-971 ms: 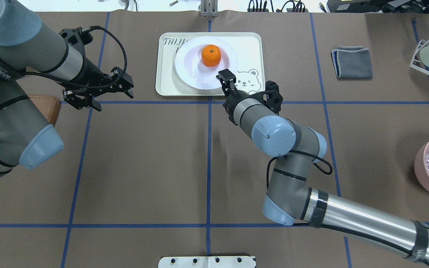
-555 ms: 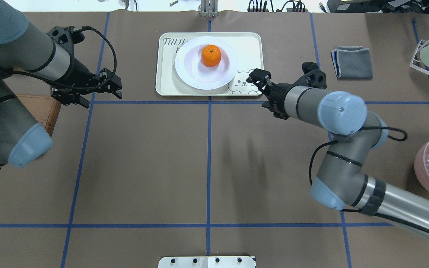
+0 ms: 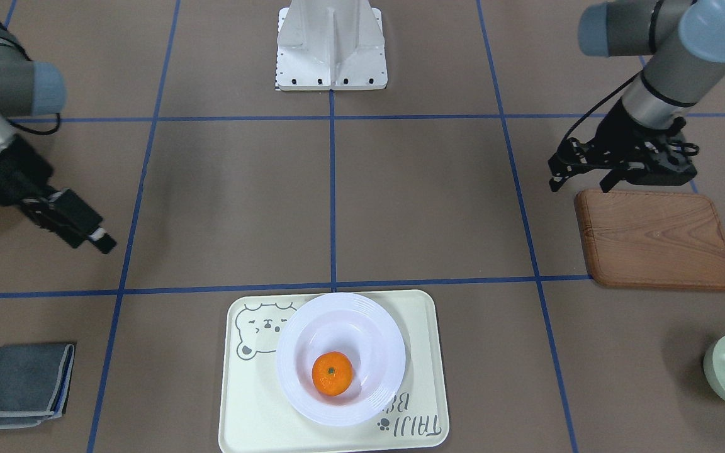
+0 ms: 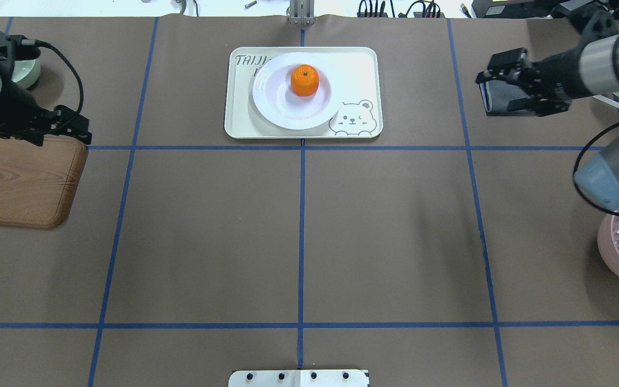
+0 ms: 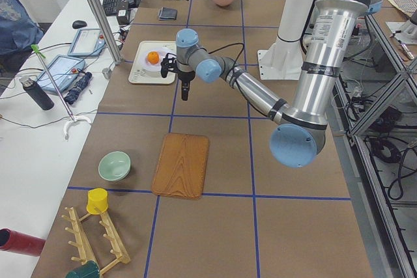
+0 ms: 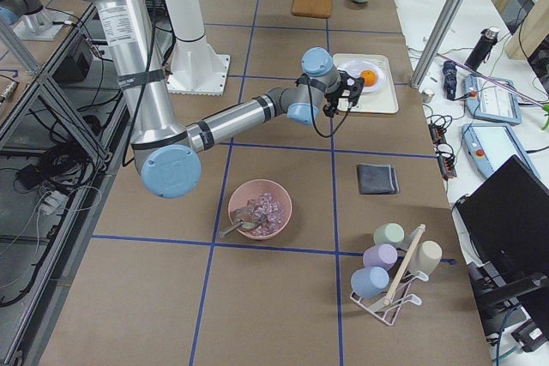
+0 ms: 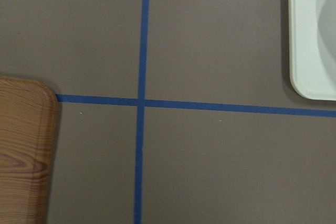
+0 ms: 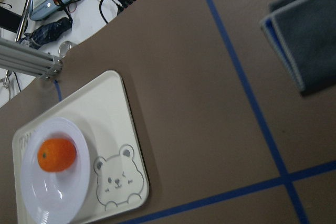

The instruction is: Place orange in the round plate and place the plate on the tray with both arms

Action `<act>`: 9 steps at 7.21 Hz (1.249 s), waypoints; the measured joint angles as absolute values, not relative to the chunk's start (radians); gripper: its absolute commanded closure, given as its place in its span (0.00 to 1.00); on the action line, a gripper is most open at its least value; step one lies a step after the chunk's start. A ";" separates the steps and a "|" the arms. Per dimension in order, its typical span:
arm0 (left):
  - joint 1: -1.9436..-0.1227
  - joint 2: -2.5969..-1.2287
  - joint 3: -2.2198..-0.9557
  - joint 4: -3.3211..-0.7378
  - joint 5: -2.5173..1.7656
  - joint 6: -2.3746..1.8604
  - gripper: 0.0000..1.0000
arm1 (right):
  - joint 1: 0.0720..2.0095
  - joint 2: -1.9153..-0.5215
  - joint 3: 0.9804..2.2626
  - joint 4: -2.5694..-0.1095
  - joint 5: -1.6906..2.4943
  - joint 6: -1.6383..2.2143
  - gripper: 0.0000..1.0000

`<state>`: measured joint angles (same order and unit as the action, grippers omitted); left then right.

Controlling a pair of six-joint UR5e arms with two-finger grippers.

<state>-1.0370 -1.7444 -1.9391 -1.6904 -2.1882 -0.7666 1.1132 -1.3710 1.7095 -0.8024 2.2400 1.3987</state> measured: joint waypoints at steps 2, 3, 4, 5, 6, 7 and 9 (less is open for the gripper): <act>-1.143 -1.662 -1.930 -1.687 -2.189 -0.522 0.02 | 1.256 -1.476 1.707 -0.923 2.342 0.891 0.00; -1.196 -1.635 -1.915 -1.684 -2.188 -0.407 0.02 | 1.309 -1.498 1.707 -1.034 2.348 0.612 0.00; -1.249 -1.617 -1.890 -1.682 -2.188 -0.297 0.02 | 1.361 -1.505 1.708 -1.164 2.341 0.349 0.00; -1.299 -1.611 -1.862 -1.668 -2.188 -0.208 0.02 | 1.408 -1.505 1.708 -1.298 2.320 0.128 0.00; -1.330 -1.616 -1.842 -1.629 -2.188 -0.157 0.02 | 1.438 -1.501 1.709 -1.420 2.289 -0.043 0.00; -1.345 -1.632 -1.833 -1.566 -2.190 -0.123 0.02 | 1.451 -1.498 1.709 -1.507 2.270 -0.144 0.00; -1.373 -1.707 -1.824 -1.366 -2.235 -0.047 0.02 | 1.455 -1.504 1.708 -1.573 2.268 -0.211 0.00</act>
